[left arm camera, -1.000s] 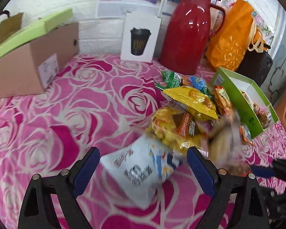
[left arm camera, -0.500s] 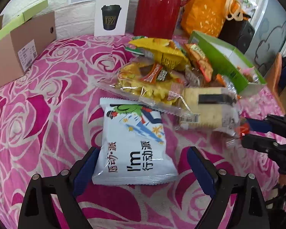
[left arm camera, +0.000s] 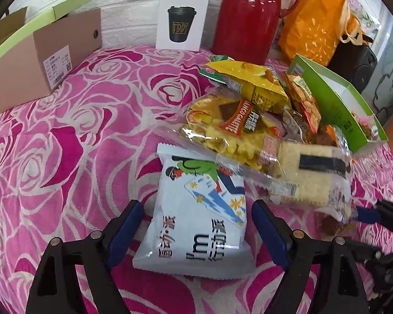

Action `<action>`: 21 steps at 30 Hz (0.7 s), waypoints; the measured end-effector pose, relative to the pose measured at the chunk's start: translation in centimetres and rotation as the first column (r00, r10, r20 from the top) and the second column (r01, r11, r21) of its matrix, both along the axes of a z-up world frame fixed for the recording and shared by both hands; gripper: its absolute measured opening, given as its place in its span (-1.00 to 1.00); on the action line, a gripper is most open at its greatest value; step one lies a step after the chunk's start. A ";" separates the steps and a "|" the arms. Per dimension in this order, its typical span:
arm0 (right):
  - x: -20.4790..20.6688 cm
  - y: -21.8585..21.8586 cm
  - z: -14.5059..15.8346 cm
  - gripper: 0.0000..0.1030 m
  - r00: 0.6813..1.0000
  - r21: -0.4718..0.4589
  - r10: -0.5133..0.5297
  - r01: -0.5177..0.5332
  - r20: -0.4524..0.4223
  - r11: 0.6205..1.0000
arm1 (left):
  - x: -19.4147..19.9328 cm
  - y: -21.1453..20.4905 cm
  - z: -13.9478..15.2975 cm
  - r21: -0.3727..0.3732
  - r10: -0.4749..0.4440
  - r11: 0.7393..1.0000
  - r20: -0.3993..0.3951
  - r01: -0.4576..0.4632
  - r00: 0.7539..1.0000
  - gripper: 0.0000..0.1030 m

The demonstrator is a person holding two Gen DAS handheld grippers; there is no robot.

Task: Organize snacks
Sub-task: 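Close the left gripper on the white bag while the right closes on the clear bag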

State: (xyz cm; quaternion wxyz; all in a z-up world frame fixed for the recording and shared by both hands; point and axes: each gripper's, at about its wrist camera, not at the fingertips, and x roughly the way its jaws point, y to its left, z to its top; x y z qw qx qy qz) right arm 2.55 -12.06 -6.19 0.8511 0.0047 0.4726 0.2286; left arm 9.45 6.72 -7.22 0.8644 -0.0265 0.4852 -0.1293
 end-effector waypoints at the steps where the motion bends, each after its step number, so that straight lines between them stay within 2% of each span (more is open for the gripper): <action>1: 0.0 0.1 -0.1 0.07 1.000 0.007 0.000 0.000 0.000 1.000 | 0.5 0.0 0.0 -0.009 0.011 1.000 -0.003 -0.011 1.000 0.69; 3: 0.1 0.1 -0.2 0.07 1.000 0.026 -0.007 0.007 -0.008 1.000 | 0.9 -0.2 -0.2 -0.012 0.020 1.000 -0.005 -0.020 1.000 0.69; 5: 0.5 0.2 -0.5 0.07 1.000 0.046 -0.020 0.021 -0.017 0.999 | 1.2 -0.6 -0.4 0.017 0.018 1.000 0.004 -0.018 1.000 0.69; 7: 0.7 0.4 -0.8 -0.02 1.000 0.043 -0.014 0.015 -0.012 0.999 | 1.0 -1.2 -0.5 0.077 0.001 0.997 0.030 -0.003 1.000 0.33; 8: 0.6 0.4 -0.8 -0.03 1.000 0.037 -0.012 0.012 -0.007 0.999 | 0.7 -1.4 -0.4 0.100 -0.010 0.995 0.042 0.006 0.999 0.22; 12: -0.1 0.2 0.1 -0.10 1.000 0.043 0.001 -0.001 0.008 0.999 | -0.4 -0.9 0.3 0.075 0.010 0.997 0.013 -0.011 1.000 0.19; 15: -1.1 -0.4 1.7 -0.11 0.999 0.065 0.015 -0.018 0.045 0.998 | -1.5 -0.7 1.5 0.045 0.016 0.999 0.023 -0.017 1.000 0.19; 18: -2.2 -1.7 3.8 -0.11 0.995 0.094 0.005 -0.015 0.102 0.995 | -2.5 -0.9 4.0 0.033 0.005 0.999 0.068 -0.007 0.998 0.19; 21: -2.7 -3.6 5.7 -0.11 0.986 0.122 -0.044 0.024 0.158 0.992 | -3.0 -1.5 7.1 0.028 -0.008 1.000 0.145 0.004 0.989 0.19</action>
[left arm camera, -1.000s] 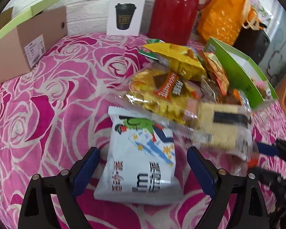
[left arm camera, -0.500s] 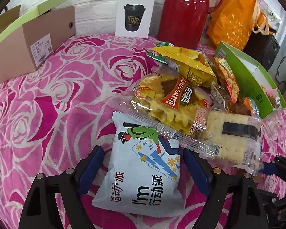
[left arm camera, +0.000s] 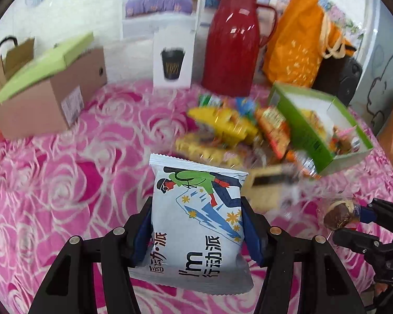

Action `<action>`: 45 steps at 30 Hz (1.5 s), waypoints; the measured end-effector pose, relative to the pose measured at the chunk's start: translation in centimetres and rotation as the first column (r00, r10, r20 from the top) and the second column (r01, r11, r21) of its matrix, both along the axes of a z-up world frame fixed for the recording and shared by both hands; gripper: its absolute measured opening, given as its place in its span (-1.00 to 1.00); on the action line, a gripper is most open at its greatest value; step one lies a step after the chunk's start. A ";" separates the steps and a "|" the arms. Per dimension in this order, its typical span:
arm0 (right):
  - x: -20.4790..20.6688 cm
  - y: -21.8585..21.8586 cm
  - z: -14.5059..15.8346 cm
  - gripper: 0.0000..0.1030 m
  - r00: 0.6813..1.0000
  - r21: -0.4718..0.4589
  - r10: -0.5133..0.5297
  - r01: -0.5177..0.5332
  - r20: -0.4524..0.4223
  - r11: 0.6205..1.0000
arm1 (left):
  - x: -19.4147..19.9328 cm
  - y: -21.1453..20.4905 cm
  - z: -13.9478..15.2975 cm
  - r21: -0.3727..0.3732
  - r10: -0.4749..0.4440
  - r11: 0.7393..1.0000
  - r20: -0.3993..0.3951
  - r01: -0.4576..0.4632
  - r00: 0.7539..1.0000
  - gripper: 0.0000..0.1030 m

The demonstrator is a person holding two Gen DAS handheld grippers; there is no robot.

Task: Organize snacks
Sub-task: 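Close the left gripper on the white bag while the right closes on the clear bag, then carry both bags into the green box and open both grippers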

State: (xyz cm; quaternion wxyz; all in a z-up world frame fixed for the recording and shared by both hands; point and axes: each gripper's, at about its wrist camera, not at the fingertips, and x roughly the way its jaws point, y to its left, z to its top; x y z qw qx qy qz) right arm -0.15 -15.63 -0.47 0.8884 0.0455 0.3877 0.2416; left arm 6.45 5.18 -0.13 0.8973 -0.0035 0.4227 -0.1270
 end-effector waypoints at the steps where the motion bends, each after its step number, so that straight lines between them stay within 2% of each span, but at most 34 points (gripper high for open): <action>1: -0.1 -0.6 0.6 -0.11 1.000 0.003 -0.017 0.017 0.018 1.000 | 0.0 -0.6 1.3 -0.012 -0.008 1.000 0.031 0.009 0.999 0.19; 6: 0.3 -5.0 2.8 -0.10 0.986 0.016 -0.142 0.141 0.083 0.990 | 1.5 -4.7 5.2 -0.023 -0.082 0.996 0.128 0.086 0.988 0.19; 11: 1.0 -9.7 4.0 -0.10 0.958 0.020 -0.265 0.264 0.110 0.964 | 3.4 -10.5 6.6 -0.018 -0.184 0.982 0.164 0.190 0.969 0.19; 16: 2.1 -13.7 3.9 -0.10 0.926 0.016 -0.361 0.361 0.113 0.932 | 5.6 -16.6 6.5 -0.030 -0.270 0.960 0.150 0.278 0.951 0.19; 22: 4.2 -17.4 2.5 -0.10 0.901 0.009 -0.427 0.427 0.083 0.904 | 7.1 -21.8 5.8 -0.028 -0.322 0.944 0.133 0.328 0.937 0.19; 28: 5.6 -19.0 1.5 -0.10 0.890 0.003 -0.449 0.450 0.079 0.893 | 7.9 -24.6 4.7 -0.001 -0.354 0.934 0.119 0.357 0.928 0.19; 32: 6.6 -19.5 1.0 -0.07 0.890 -0.034 -0.449 0.453 0.079 0.891 | 8.4 -25.1 3.9 0.012 -0.349 0.936 0.120 0.351 0.929 0.21; 34: 7.1 -19.5 0.6 0.07 0.898 -0.059 -0.434 0.438 0.068 0.897 | 8.7 -25.1 3.6 0.018 -0.323 0.946 0.117 0.324 0.939 0.47; 35: 7.4 -19.4 0.3 0.16 0.902 -0.066 -0.428 0.431 0.061 0.900 | 8.8 -25.0 3.6 0.021 -0.309 0.951 0.114 0.308 0.944 0.72; 37: 7.7 -19.3 -0.1 0.74 0.912 -0.068 -0.408 0.410 0.036 0.910 | 8.5 -24.6 3.8 0.022 -0.285 0.958 0.140 0.284 0.948 0.77; 39: 7.8 -19.1 -0.3 0.94 0.916 -0.071 -0.400 0.401 0.030 0.914 | 8.4 -24.3 3.9 0.033 -0.277 0.961 0.147 0.275 0.950 0.88; 42: 7.4 -18.4 -0.1 0.94 0.914 -0.092 -0.400 0.405 0.072 0.910 | 8.3 -23.9 3.9 0.040 -0.252 0.968 0.149 0.248 0.956 0.96; 45: 7.2 -18.0 0.1 0.98 0.915 -0.103 -0.397 0.403 0.073 0.909 | 8.4 -23.2 3.7 0.030 -0.217 0.976 0.120 0.215 0.969 0.97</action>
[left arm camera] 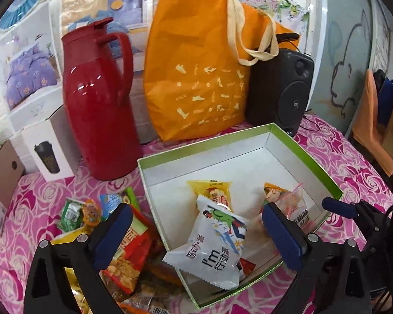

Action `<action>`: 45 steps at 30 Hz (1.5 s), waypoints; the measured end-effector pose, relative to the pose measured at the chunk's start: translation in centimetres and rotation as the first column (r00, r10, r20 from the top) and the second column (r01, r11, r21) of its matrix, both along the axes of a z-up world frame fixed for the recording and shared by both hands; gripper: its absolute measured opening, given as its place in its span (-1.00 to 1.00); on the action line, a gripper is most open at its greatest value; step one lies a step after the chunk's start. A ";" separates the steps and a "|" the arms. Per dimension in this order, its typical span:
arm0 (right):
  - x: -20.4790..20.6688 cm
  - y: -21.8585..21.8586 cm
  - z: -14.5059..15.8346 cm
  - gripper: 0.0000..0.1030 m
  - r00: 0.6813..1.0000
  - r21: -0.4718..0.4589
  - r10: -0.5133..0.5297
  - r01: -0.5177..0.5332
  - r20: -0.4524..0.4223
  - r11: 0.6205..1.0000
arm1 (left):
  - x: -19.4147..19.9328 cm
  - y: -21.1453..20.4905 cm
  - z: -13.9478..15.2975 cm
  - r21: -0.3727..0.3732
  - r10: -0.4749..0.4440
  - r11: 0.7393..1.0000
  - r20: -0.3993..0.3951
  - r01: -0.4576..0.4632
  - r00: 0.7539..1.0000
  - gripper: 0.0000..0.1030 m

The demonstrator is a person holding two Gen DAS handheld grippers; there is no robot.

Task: Organize snacks
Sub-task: 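Carry both bags into the green box and open both grippers, then withdraw both grippers from the box back toward the snack pile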

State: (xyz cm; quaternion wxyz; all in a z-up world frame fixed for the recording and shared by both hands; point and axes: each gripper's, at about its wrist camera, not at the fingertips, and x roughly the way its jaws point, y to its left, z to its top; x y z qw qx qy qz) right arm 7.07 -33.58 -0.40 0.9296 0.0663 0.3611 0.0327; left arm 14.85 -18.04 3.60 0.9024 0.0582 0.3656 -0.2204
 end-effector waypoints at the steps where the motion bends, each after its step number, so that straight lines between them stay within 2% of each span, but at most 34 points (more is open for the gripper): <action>1: -0.1 0.1 0.1 0.98 1.000 -0.001 -0.002 0.002 0.001 1.000 | 0.0 0.1 -0.1 0.001 0.009 1.000 -0.008 -0.009 1.000 0.97; 3: -0.5 0.3 0.4 0.98 1.000 0.004 -0.007 0.007 0.007 1.000 | -0.1 0.5 -0.2 0.008 0.025 1.000 -0.020 -0.025 0.999 0.97; 8: -1.7 1.0 1.4 0.98 0.999 0.008 -0.010 0.010 0.033 1.000 | -1.2 1.2 0.0 0.057 0.054 0.997 0.011 -0.055 0.998 0.97; 18: -4.1 5.5 3.5 0.98 0.993 -0.019 0.060 -0.059 0.100 0.998 | -4.4 4.8 2.0 0.019 0.077 0.997 0.049 -0.078 0.996 0.97; 25: -5.1 9.8 3.3 0.99 0.985 0.042 0.133 -0.138 0.109 0.989 | -6.7 9.9 1.7 0.015 0.129 0.991 0.057 -0.130 0.990 0.97; 27: -5.2 11.5 3.1 0.99 0.978 0.048 0.183 -0.188 0.098 0.981 | -7.3 12.0 1.2 -0.006 0.153 0.988 0.048 -0.153 0.987 0.97; 30: -5.1 14.8 2.1 0.99 0.961 0.025 0.265 -0.268 0.076 0.963 | -7.9 16.6 -0.3 -0.023 0.238 0.971 0.025 -0.237 0.971 0.97; 34: -4.2 18.5 0.1 0.99 0.938 0.010 0.345 -0.345 0.014 0.938 | -8.2 21.4 -2.4 0.004 0.333 0.943 -0.004 -0.333 0.943 0.97; 37: -3.5 20.6 -0.9 0.99 0.927 0.003 0.375 -0.375 -0.021 0.927 | -8.5 23.9 -3.8 0.016 0.352 0.936 -0.030 -0.351 0.936 0.97; 41: -2.6 22.9 -1.7 0.99 0.910 0.038 0.413 -0.411 -0.041 0.911 | -8.8 25.6 -4.7 -0.009 0.358 0.933 -0.052 -0.359 0.932 0.97; 44: -1.4 24.5 -2.6 0.85 0.917 0.018 0.391 -0.391 -0.083 0.920 | -8.6 26.5 -5.0 -0.002 0.376 0.926 -0.055 -0.377 0.925 0.97; 45: -1.0 24.7 -3.0 0.66 0.921 0.024 0.378 -0.378 -0.092 0.926 | -8.6 26.6 -5.0 0.001 0.379 0.925 -0.054 -0.379 0.924 0.97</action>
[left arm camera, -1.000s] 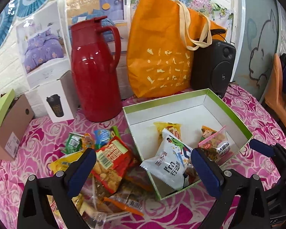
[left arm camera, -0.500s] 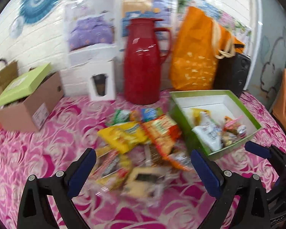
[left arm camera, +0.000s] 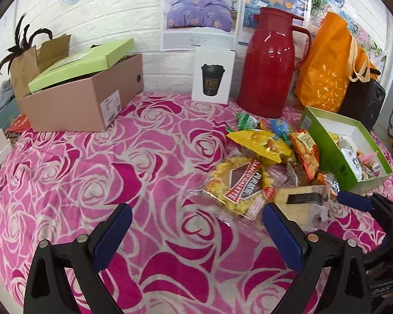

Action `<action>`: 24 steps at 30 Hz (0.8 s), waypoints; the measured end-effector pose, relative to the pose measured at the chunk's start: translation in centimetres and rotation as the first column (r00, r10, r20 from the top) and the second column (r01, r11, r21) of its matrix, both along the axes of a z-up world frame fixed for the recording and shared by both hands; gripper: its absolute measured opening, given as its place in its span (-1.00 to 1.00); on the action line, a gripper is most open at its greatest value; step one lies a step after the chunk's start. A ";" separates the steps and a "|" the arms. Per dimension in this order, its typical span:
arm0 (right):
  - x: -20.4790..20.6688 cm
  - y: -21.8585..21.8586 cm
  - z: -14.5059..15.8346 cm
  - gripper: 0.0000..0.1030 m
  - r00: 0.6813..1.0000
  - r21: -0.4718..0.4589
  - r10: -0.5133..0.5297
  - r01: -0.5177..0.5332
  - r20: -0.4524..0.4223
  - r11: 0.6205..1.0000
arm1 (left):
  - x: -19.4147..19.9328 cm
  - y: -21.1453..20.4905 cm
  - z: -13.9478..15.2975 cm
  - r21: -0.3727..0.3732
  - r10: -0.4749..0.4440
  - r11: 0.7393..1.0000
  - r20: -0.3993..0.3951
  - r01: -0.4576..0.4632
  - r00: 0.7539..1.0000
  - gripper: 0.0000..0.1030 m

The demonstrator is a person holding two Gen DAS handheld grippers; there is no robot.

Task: Organize snacks
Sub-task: 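Withdraw both grippers from the box back toward the snack pile, then reach the left gripper to the Danco Galette pack while the right grasps the cracker pack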

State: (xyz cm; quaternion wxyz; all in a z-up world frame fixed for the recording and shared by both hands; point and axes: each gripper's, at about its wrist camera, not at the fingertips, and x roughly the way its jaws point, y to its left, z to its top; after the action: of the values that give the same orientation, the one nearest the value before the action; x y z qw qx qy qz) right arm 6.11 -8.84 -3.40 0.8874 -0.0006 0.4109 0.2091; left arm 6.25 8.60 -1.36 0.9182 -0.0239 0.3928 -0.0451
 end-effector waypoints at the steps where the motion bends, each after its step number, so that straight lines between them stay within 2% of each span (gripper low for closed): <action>1: 0.4 0.0 -0.5 0.32 1.000 -0.002 -0.023 0.023 -0.019 1.000 | 0.1 0.2 0.0 0.002 0.002 1.000 0.000 -0.002 1.000 0.97; 2: 0.7 0.0 -0.8 0.07 0.999 -0.003 -0.035 0.035 -0.034 0.999 | 0.2 0.4 -0.1 0.002 0.001 1.000 -0.001 -0.001 1.000 0.97; 3: 0.8 -0.3 -1.2 -0.34 0.998 0.010 -0.038 0.039 -0.055 0.999 | 0.3 0.4 -0.1 0.000 -0.005 1.000 -0.004 0.005 1.000 0.97; 7: 0.1 -1.8 -1.3 -0.52 0.996 0.049 -0.036 0.040 -0.077 0.998 | 1.1 0.2 -0.8 -0.019 -0.031 0.999 -0.027 0.030 0.999 0.97; 12: -2.2 -4.4 -0.9 -0.59 0.995 0.067 -0.035 0.042 -0.092 0.997 | 2.7 -1.9 -2.0 0.002 -0.092 0.996 -0.049 0.092 0.995 0.97; 15: -3.9 -7.0 -1.3 -0.59 0.989 0.064 -0.077 0.085 -0.124 0.994 | 3.9 -3.3 -2.6 0.027 -0.149 0.988 -0.052 0.151 0.987 0.97; 18: -5.2 -9.0 -1.3 -0.55 0.982 0.068 -0.110 0.122 -0.154 0.990 | 5.8 -4.4 -3.7 0.029 -0.193 0.980 -0.071 0.196 0.979 0.97; 20: -5.7 -9.3 -0.8 -0.51 0.984 0.041 -0.117 0.123 -0.136 0.992 | 7.2 -4.9 -4.7 0.030 -0.206 0.977 -0.099 0.210 0.974 0.97; 21: -5.8 -9.3 -0.5 -0.33 0.985 0.024 -0.120 0.124 -0.123 0.992 | 7.9 -5.2 -5.2 0.036 -0.208 0.976 -0.116 0.213 0.971 0.97; 22: -5.7 -9.2 -0.2 -0.01 0.987 0.012 -0.124 0.126 -0.102 0.992 | 8.4 -5.3 -5.7 0.031 -0.212 0.975 -0.131 0.218 0.968 0.97; 24: -5.5 -9.0 -0.1 0.35 0.988 0.005 -0.132 0.133 -0.077 0.991 | 8.3 -5.3 -5.8 0.018 -0.214 0.976 -0.126 0.218 0.969 0.97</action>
State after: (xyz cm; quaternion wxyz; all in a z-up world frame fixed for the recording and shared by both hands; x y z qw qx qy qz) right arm 0.62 -17.87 -3.45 0.8829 0.0392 0.4427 0.1516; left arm 14.57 3.26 -7.11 0.8821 0.0309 0.4497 -0.1367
